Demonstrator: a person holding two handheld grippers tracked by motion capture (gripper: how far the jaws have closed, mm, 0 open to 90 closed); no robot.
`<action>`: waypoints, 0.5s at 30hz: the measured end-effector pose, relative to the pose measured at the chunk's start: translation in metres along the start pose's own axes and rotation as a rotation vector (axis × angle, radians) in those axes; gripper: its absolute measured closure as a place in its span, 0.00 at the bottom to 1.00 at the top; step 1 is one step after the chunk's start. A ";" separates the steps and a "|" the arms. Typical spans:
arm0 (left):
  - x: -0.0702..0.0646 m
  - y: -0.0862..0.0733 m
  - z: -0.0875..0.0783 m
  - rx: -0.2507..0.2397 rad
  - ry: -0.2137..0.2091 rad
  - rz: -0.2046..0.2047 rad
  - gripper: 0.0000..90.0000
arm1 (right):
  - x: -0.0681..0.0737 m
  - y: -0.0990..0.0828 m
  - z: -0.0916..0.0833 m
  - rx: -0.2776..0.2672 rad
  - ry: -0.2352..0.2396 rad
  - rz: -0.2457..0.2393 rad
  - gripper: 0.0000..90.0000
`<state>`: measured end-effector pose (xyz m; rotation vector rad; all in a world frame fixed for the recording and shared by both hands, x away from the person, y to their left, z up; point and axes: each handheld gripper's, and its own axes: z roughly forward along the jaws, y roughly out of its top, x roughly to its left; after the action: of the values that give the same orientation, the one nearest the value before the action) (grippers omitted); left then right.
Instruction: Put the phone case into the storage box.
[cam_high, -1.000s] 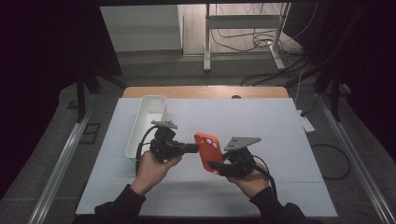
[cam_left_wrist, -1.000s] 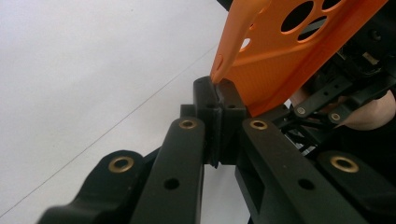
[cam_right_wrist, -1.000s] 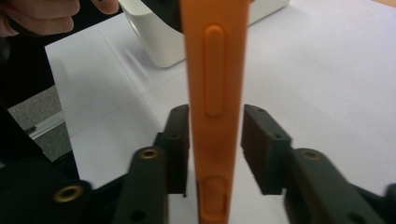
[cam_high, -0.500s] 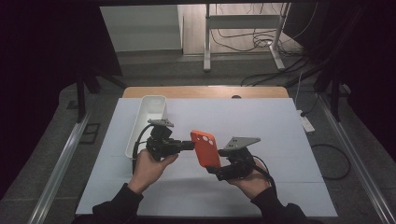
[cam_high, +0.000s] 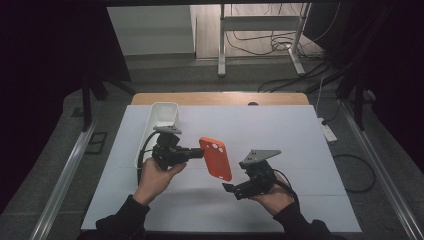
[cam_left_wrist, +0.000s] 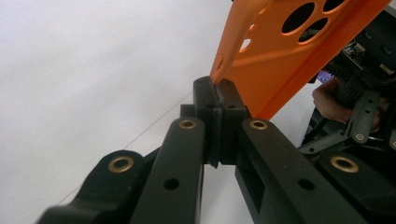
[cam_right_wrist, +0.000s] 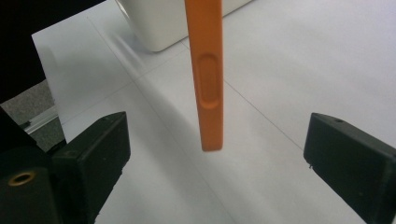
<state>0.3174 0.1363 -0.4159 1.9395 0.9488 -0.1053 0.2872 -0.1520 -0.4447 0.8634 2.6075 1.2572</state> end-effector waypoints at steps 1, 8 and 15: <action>0.000 0.000 -0.001 0.002 0.003 -0.002 0.99 | 0.000 -0.001 0.000 -0.002 0.002 0.004 0.05; 0.004 0.000 -0.005 -0.005 0.025 -0.006 0.99 | 0.000 -0.003 -0.006 0.001 -0.003 0.000 0.03; 0.009 0.001 -0.011 -0.009 0.045 -0.001 0.99 | -0.001 -0.008 -0.014 0.011 -0.021 -0.003 0.01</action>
<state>0.3214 0.1492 -0.4128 1.9407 0.9783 -0.0578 0.2800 -0.1659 -0.4419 0.8688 2.6005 1.2277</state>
